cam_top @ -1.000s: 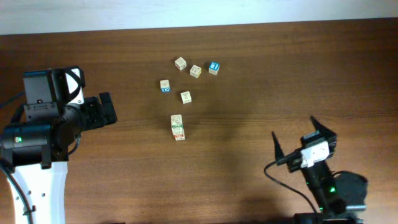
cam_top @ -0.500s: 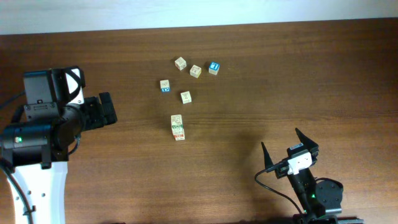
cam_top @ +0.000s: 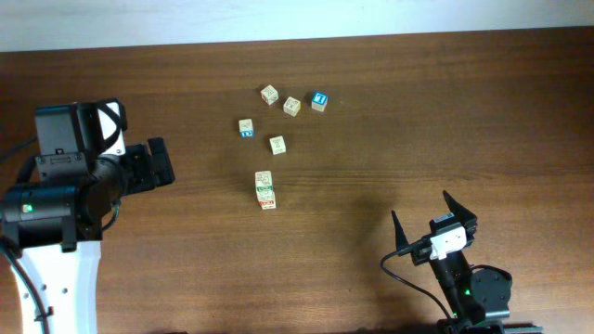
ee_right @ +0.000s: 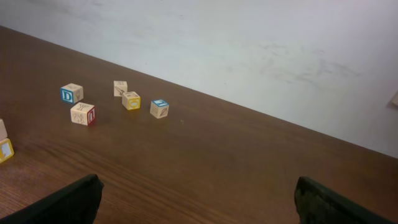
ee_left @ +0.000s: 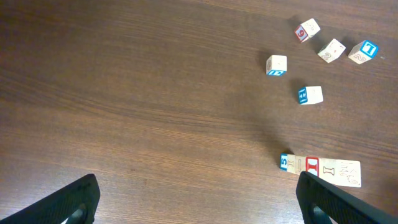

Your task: Rotate 5 blocks

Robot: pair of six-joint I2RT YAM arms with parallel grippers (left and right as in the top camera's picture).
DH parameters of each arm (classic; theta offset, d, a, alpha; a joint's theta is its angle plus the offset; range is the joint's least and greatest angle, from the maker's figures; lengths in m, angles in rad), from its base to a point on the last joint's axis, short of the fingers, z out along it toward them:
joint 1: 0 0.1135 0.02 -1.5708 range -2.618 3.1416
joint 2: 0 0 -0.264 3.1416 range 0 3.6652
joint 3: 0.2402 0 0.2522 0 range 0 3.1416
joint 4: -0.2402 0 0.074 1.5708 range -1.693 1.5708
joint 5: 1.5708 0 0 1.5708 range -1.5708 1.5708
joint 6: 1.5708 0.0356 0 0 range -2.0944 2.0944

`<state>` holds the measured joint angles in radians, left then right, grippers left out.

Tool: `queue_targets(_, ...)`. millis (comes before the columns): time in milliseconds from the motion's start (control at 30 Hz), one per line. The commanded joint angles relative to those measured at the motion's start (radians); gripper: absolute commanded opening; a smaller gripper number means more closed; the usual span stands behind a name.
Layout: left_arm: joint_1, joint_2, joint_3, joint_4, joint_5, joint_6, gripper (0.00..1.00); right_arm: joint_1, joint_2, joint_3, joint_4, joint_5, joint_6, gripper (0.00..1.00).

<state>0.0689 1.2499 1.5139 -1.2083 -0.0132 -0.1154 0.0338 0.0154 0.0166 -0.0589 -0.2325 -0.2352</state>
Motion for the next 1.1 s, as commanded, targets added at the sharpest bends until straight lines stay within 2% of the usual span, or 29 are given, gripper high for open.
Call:
queue_targets(0, 0.002, -0.006, 0.012, 0.002, -0.010, 0.012, 0.99, 0.005, -0.012, -0.011, 0.000, 0.012, 0.011, 0.98)
queue_targets(267, 0.002, -0.011, 0.008, -0.016, -0.053, 0.017, 0.99, 0.005, -0.012, -0.011, 0.000, 0.012, 0.011, 0.98)
queue_targets(367, 0.003, -0.061, -0.032, 0.035, -0.074, 0.027, 0.99, 0.005, -0.012, -0.011, 0.000, 0.012, 0.011, 0.98)
queue_targets(467, 0.003, -0.156, -0.182, 0.252, -0.042, 0.136, 0.99, 0.005, -0.012, -0.011, 0.000, 0.012, 0.011, 0.98)
queue_targets(533, 0.006, -0.248, -0.343, 0.438, 0.004, 0.209, 0.99, 0.005, -0.012, -0.011, 0.000, 0.012, 0.011, 0.98)
queue_targets(667, 0.006, -0.433, -0.639, 0.731, 0.025, 0.246, 0.99, 0.005, -0.012, -0.011, 0.000, 0.012, 0.011, 0.98)
queue_targets(800, 0.024, -0.613, -0.892, 0.959, 0.025, 0.253, 0.99, 0.005, -0.012, -0.011, 0.000, 0.012, 0.012, 0.98)
queue_targets(933, 0.026, -0.793, -1.100, 1.113, 0.025, 0.312, 0.99, 0.005, -0.012, -0.011, 0.000, 0.012, 0.011, 0.98)
queue_targets(1067, 0.026, -0.946, -1.260, 1.196, 0.025, 0.313, 0.99, 0.005, -0.012, -0.011, 0.000, 0.012, 0.011, 0.98)
